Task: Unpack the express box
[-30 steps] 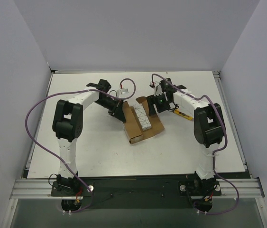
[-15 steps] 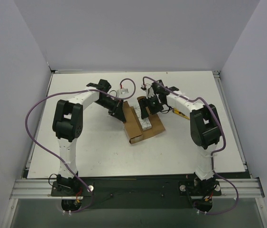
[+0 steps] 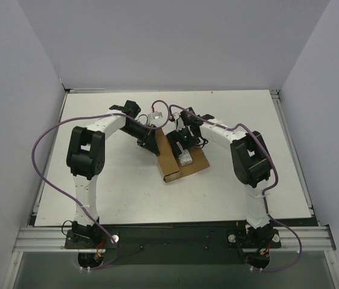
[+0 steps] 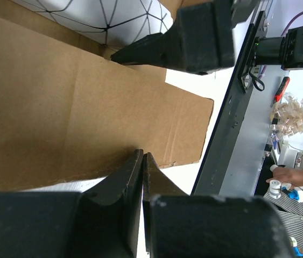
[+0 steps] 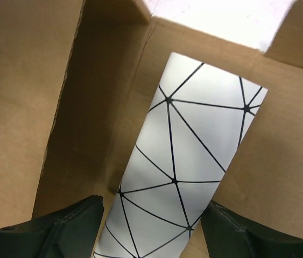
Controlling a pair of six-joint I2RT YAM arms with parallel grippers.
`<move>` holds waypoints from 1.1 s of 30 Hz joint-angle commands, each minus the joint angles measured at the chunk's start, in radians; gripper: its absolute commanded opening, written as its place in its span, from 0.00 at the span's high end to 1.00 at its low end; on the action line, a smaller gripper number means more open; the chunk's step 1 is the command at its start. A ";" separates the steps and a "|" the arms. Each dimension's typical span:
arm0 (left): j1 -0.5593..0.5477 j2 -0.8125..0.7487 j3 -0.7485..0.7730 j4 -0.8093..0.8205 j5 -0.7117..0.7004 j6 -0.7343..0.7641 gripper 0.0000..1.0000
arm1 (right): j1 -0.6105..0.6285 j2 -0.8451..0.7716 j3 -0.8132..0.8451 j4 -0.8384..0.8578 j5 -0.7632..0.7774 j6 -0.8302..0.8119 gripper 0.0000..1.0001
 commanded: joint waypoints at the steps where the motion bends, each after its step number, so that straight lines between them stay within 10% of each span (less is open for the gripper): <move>1: -0.005 -0.007 0.035 0.019 -0.011 0.014 0.87 | 0.014 -0.008 -0.026 -0.021 0.056 -0.016 0.33; 8: 0.000 -0.006 0.038 0.015 -0.027 0.022 0.87 | -0.038 -0.130 -0.078 -0.021 0.180 -0.067 0.58; 20: 0.020 0.042 0.143 -0.022 -0.053 0.048 0.87 | -0.268 -0.386 -0.314 -0.073 0.189 -0.188 0.60; 27: 0.021 0.053 0.206 -0.031 -0.044 0.062 0.85 | -0.306 -0.416 -0.333 -0.210 0.079 -0.231 0.20; 33: 0.035 0.022 0.312 -0.054 -0.016 0.067 0.81 | -0.331 -0.463 -0.108 -0.312 0.015 -0.186 0.09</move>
